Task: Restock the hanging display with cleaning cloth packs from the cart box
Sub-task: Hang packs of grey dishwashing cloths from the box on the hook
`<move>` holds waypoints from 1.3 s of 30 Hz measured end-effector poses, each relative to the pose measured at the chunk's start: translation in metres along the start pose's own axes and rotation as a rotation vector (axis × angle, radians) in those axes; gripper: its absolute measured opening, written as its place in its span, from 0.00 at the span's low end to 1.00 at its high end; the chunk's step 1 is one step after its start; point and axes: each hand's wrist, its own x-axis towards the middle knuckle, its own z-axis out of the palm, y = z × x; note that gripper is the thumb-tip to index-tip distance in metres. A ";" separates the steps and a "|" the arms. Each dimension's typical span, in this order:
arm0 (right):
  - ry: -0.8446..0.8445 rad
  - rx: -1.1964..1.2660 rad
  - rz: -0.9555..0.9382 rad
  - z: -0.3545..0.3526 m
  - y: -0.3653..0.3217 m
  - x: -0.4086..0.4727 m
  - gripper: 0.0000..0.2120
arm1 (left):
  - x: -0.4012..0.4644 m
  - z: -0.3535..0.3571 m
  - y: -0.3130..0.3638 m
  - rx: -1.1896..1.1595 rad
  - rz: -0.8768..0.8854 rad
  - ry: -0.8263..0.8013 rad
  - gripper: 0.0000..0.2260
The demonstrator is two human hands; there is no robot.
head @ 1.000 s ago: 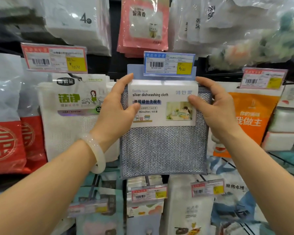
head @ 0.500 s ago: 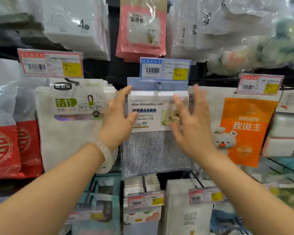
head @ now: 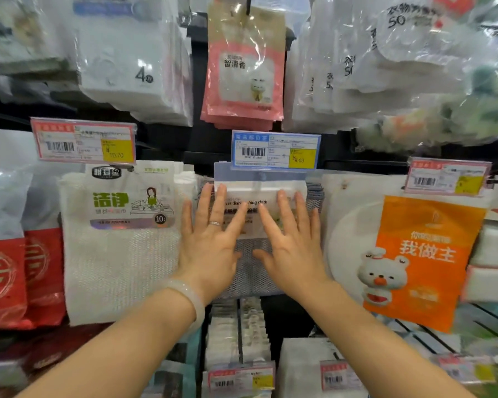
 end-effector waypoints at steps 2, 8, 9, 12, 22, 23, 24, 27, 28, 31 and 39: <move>-0.016 -0.006 -0.002 0.002 0.003 0.003 0.40 | 0.003 0.003 0.002 0.014 -0.018 -0.031 0.42; -0.125 0.019 -0.032 0.016 0.008 -0.010 0.39 | -0.007 0.007 0.009 0.059 -0.056 -0.193 0.44; -0.127 0.043 -0.048 0.019 0.006 -0.017 0.38 | -0.015 0.009 0.010 0.033 -0.076 -0.210 0.46; -0.164 0.124 -0.101 0.028 -0.009 -0.037 0.36 | -0.043 0.018 0.013 -0.010 -0.119 -0.258 0.47; -0.236 0.306 -0.291 0.031 -0.113 -0.069 0.40 | -0.136 -0.023 -0.036 0.090 -0.295 -0.280 0.48; -0.238 0.318 -0.321 0.029 -0.128 -0.071 0.41 | -0.146 -0.030 -0.049 0.102 -0.351 -0.291 0.50; -0.233 0.313 -0.349 0.025 -0.143 -0.072 0.42 | -0.158 -0.035 -0.064 0.124 -0.387 -0.284 0.51; -0.268 0.302 -0.449 0.019 -0.203 -0.078 0.42 | -0.204 -0.059 -0.116 0.211 -0.499 -0.311 0.47; -0.287 0.327 -0.518 0.021 -0.225 -0.082 0.40 | -0.222 -0.070 -0.133 0.232 -0.541 -0.318 0.45; -0.372 0.358 -0.664 0.022 -0.302 -0.093 0.38 | -0.279 -0.113 -0.185 0.290 -0.661 -0.359 0.42; -0.435 0.552 -0.933 0.001 -0.547 -0.148 0.37 | -0.457 -0.218 -0.311 0.467 -0.971 -0.518 0.41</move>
